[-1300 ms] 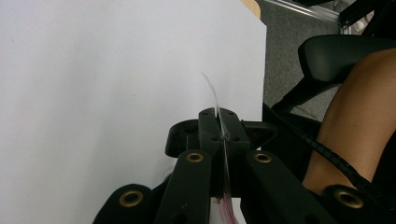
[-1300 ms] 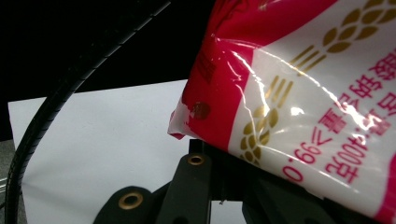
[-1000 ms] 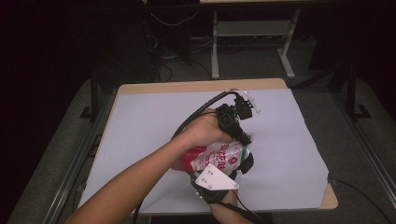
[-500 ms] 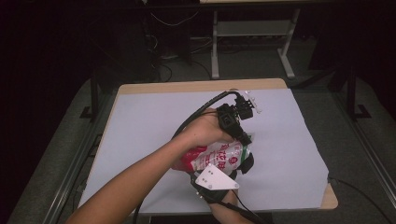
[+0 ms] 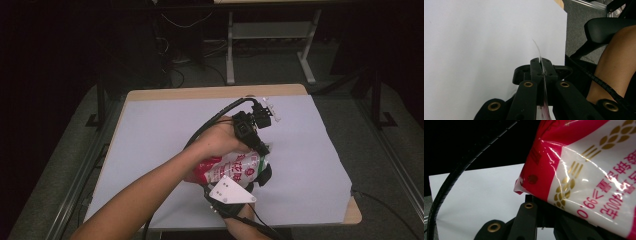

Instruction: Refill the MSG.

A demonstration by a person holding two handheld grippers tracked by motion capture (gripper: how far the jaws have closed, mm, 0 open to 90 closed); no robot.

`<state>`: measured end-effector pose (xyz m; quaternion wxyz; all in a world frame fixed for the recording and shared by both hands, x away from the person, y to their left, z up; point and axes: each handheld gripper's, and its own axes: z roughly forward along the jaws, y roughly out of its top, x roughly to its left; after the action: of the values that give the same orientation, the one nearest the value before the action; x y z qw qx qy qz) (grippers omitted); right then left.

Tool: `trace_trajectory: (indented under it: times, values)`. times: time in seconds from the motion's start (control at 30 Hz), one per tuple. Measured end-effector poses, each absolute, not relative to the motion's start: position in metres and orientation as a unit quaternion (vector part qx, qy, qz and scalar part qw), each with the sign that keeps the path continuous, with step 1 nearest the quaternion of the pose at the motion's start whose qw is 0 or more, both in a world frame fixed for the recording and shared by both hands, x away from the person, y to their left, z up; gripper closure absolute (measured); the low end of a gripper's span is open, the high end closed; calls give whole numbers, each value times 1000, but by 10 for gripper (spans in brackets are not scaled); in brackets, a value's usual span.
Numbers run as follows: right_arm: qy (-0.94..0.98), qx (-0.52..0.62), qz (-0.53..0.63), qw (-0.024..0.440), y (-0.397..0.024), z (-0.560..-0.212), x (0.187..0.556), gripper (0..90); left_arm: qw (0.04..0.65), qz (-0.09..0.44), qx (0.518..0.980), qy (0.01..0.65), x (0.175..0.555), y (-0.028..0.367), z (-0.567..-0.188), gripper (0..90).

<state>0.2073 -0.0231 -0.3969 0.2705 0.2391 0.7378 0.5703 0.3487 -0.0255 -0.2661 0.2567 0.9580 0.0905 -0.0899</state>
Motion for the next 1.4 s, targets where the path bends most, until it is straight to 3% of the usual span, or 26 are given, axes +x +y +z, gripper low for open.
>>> trace_trajectory:
  times: [1.4]
  values:
    - [740, 236, 568, 271, -22, -397, 207, 900, 261, -91, 957, 93, 348, -24, -267, 899]
